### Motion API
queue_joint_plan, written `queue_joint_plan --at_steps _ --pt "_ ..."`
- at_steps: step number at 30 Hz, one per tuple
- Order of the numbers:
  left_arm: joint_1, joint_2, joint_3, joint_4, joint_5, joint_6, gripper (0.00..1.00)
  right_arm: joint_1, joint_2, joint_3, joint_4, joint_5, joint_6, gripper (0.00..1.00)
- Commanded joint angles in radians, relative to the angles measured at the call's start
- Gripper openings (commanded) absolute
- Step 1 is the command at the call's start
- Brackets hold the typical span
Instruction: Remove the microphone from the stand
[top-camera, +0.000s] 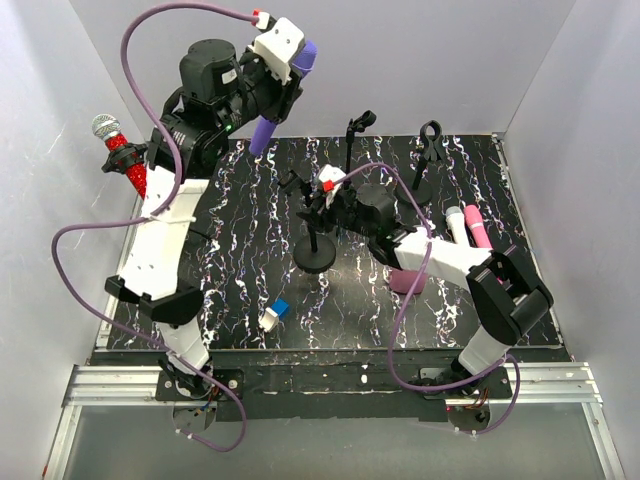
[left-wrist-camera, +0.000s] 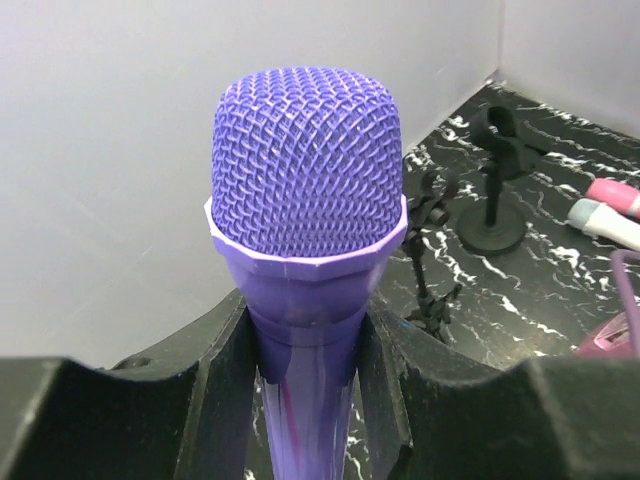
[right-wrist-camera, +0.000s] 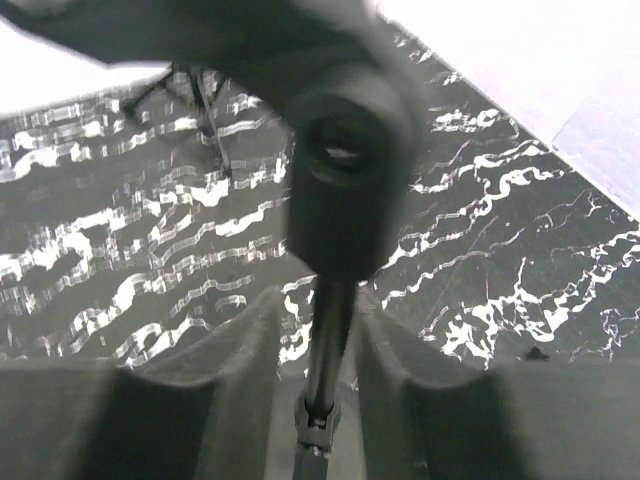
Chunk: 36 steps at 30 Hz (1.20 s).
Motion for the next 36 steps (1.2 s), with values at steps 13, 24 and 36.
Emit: queue_joint_plan --at_steps 13,24,36 --pt "0.065 -0.283 -0.493 0.452 0.076 -0.062 0.00 -0.077 -0.383 0.113 -0.575 -0.110 -0.095 0.89" --pt "0.071 -0.202 -0.484 0.622 0.309 -0.389 0.00 -0.158 -0.274 0.568 -0.700 -0.222 0.206 0.88" --pt "0.073 -0.137 -0.414 0.564 0.400 -0.505 0.00 -0.157 -0.108 0.736 -0.565 -0.205 0.336 0.87"
